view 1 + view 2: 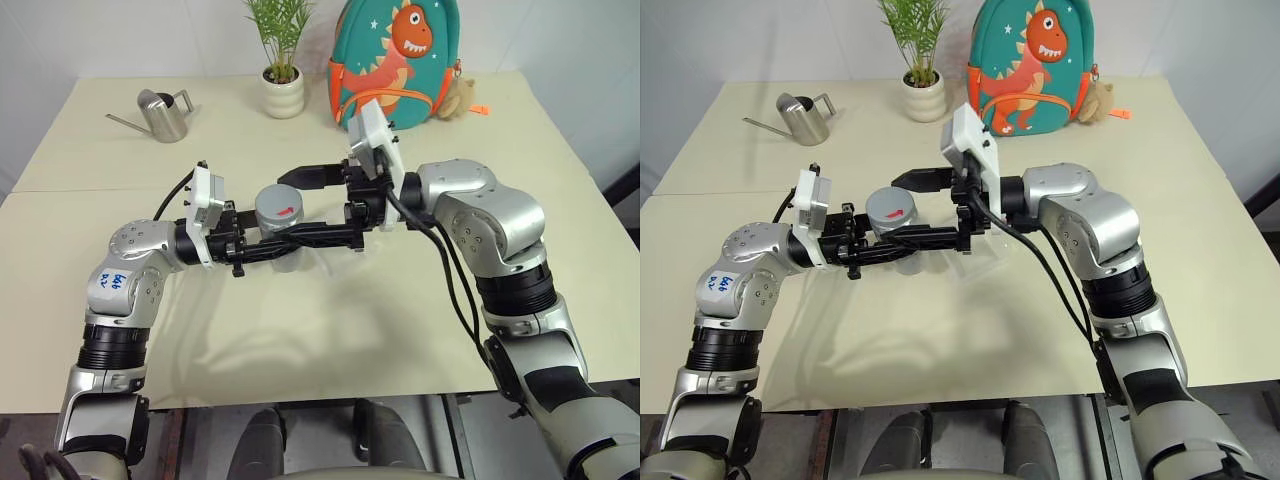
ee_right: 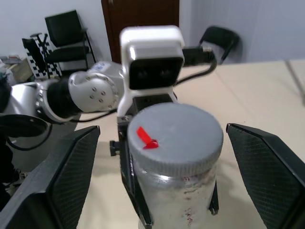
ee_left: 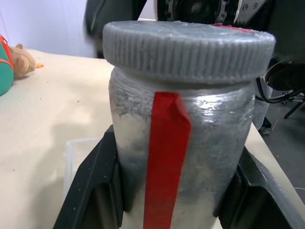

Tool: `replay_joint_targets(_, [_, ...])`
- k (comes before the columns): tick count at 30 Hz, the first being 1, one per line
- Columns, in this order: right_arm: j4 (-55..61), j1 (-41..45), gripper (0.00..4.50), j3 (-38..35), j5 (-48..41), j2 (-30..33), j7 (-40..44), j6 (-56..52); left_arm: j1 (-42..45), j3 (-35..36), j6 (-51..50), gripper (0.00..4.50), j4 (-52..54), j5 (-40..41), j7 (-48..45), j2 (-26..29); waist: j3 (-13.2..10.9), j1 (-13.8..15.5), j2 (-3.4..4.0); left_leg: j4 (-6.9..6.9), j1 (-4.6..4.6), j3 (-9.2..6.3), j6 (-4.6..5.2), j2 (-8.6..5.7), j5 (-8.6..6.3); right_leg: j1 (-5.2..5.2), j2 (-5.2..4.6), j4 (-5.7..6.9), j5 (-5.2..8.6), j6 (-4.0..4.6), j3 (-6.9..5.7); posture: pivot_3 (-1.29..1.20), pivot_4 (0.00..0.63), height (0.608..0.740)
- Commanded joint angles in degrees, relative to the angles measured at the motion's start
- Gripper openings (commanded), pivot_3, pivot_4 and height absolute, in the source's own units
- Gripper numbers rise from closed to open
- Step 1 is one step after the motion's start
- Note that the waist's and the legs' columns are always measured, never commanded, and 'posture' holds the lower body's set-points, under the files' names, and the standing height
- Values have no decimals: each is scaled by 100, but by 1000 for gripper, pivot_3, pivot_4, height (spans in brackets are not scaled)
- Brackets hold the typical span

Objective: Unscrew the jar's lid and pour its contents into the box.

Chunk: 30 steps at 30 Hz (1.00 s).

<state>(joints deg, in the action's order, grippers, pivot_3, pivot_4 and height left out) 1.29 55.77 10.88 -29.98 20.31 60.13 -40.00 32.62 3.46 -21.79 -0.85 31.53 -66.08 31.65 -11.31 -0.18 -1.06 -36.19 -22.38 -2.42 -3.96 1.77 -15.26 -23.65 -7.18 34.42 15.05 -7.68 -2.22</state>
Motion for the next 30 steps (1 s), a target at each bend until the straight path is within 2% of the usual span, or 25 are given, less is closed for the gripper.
replay_joint_targets(1, [-66, 197, 4467, -23, 150, -158, -224, 155, 87, 29, 96, 1920, 86, 19, 13, -4, 0, -5, 0, 0, 0, 0, 0, 0, 0, 0, 0, 0, 0, 0, 0, 0, 150, 740])
replay_joint_targets(12, [-462, 339, 4467, -168, 270, -334, -295, 332, 101, 0, 116, 1920, 82, 17, 46, -24, 0, -9, 0, 2, 0, 0, 1, 0, 0, -1, 1, -1, 0, 0, 0, 0, 150, 740])
replay_joint_targets(24, [-750, 77, 4467, -795, 97, 883, 167, 395, -30, 76, 104, 1920, 176, 58, 110, 20, 0, 22, 0, 0, -2, 0, 1, -1, -1, 1, -1, -5, 0, -1, 0, 0, 150, 740])
replay_joint_targets(30, [-542, -117, 4467, -989, -81, 1113, 305, 289, -114, 136, 32, 1920, 241, 71, 96, 111, 0, -84, 0, 7, 2, 4, 1, 0, -1, -1, 2, -7, 0, -1, 2, 0, 150, 740])
